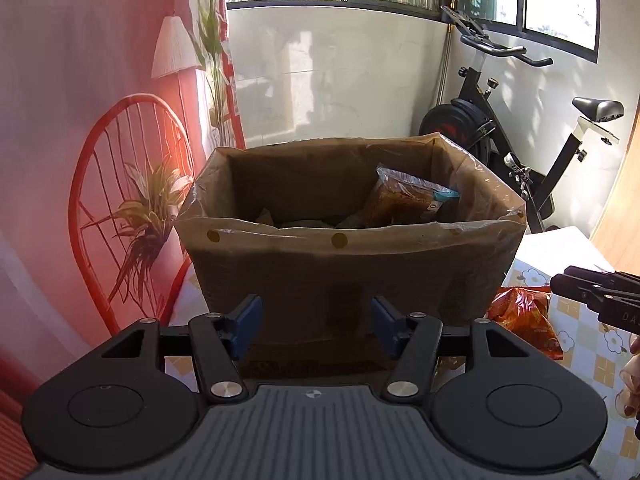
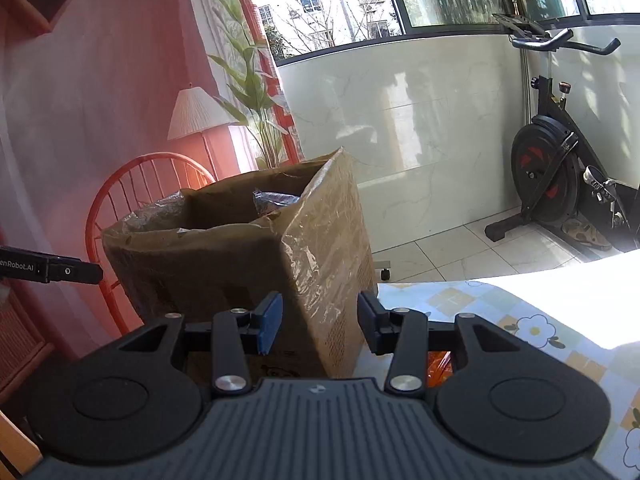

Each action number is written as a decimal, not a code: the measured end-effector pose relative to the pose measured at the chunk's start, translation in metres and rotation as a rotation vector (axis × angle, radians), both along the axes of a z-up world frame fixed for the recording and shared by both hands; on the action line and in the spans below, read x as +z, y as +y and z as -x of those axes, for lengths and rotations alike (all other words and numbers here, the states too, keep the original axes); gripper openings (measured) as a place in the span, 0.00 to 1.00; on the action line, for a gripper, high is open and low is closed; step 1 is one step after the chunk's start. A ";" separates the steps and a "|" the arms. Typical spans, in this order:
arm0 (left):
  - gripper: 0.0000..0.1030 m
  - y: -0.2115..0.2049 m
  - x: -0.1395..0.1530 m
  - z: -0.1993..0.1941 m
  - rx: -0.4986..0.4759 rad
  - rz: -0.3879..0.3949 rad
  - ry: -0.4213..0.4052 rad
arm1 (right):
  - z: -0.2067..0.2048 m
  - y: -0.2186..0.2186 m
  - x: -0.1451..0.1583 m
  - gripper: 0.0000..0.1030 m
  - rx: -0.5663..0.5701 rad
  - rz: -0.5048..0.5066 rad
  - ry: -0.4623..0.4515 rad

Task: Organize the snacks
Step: 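Carry both snacks over the box and open both grippers to drop them, then move the left gripper to the yellow cake while the right gripper reaches the gold packet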

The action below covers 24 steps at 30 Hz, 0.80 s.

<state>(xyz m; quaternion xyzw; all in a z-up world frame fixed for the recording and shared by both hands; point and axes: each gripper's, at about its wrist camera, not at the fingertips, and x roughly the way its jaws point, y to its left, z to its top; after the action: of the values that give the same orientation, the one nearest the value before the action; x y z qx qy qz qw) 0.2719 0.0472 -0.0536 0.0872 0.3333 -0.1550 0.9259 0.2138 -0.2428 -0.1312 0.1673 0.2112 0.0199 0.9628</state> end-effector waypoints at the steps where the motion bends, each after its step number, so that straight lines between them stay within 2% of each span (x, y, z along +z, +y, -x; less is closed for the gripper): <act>1: 0.61 0.002 -0.004 0.001 0.000 -0.002 0.009 | 0.004 0.000 -0.007 0.47 -0.016 -0.015 0.024; 8: 0.61 0.001 -0.038 0.009 -0.031 -0.011 0.070 | 0.033 0.012 -0.061 0.48 -0.078 -0.074 0.177; 11: 0.61 -0.004 -0.059 0.009 -0.048 -0.032 0.094 | 0.038 0.022 -0.078 0.50 -0.079 -0.046 0.232; 12: 0.61 -0.005 -0.066 0.008 -0.053 -0.041 0.104 | 0.038 0.026 -0.082 0.52 -0.082 -0.026 0.245; 14: 0.61 -0.006 -0.079 0.006 -0.060 -0.052 0.126 | 0.036 0.031 -0.089 0.67 -0.075 -0.011 0.266; 15: 0.61 -0.006 -0.083 0.005 -0.063 -0.051 0.135 | 0.034 0.033 -0.092 0.70 -0.069 -0.002 0.278; 24: 0.61 0.007 -0.112 -0.004 -0.028 -0.024 0.198 | 0.022 0.057 -0.114 0.82 0.018 0.099 0.359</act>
<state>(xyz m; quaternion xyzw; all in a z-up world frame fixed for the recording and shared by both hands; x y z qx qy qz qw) 0.2754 0.0542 -0.1654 0.0871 0.4239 -0.1721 0.8850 0.1915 -0.1860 -0.2449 0.1188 0.3819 -0.0119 0.9164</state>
